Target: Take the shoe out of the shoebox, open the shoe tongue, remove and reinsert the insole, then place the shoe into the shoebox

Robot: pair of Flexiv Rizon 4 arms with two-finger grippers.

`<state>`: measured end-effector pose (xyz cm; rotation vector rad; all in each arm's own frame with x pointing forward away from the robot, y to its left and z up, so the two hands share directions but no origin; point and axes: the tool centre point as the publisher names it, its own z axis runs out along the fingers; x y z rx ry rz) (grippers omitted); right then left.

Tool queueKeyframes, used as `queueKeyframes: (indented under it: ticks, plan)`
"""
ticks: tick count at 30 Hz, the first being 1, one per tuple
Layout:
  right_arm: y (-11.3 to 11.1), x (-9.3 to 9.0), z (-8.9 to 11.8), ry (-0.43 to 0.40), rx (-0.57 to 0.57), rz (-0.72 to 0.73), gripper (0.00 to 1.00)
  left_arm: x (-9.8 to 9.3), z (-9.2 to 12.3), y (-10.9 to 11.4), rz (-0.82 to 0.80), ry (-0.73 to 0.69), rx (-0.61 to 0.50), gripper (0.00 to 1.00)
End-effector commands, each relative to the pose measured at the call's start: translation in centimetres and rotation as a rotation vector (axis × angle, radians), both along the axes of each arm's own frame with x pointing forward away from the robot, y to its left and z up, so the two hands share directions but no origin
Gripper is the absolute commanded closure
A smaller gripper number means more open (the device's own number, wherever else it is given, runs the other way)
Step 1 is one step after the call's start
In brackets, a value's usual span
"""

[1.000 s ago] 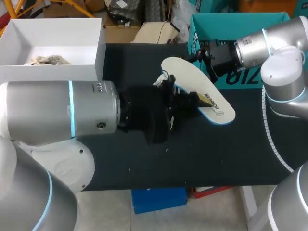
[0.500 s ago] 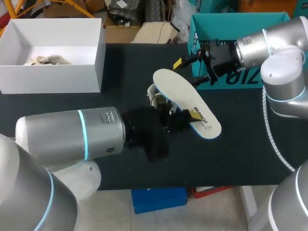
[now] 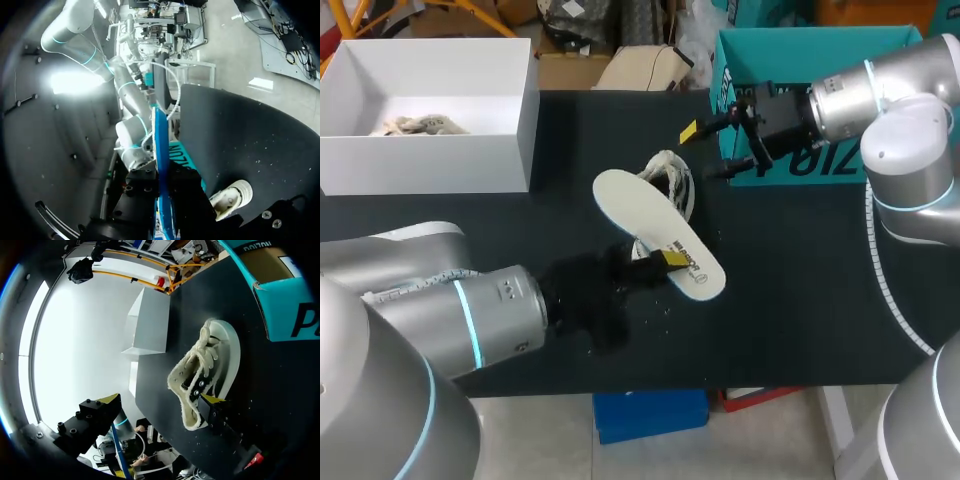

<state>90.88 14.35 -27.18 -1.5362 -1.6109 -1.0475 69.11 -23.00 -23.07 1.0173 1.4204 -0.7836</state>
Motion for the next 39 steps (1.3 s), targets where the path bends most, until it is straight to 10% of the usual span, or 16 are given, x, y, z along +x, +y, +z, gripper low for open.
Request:
queueKeyframes:
  ticks: [1, 20, 39]
  plan:
    - [0.1, 0.0, -0.1, -0.001, 0.002, -0.001, 0.00, 0.7, -1.1, 0.2, -0.340, -0.042, -0.192, 1.00]
    - [0.1, 0.0, -0.1, -0.001, 0.002, -0.001, 0.00, 2.1, -3.8, 1.0, -0.317, 0.017, -0.113, 1.00]
    - [0.1, 0.0, -0.1, -0.001, 0.002, -0.001, 0.00, 7.9, -5.3, 1.3, -0.551, -0.058, -0.066, 1.00]
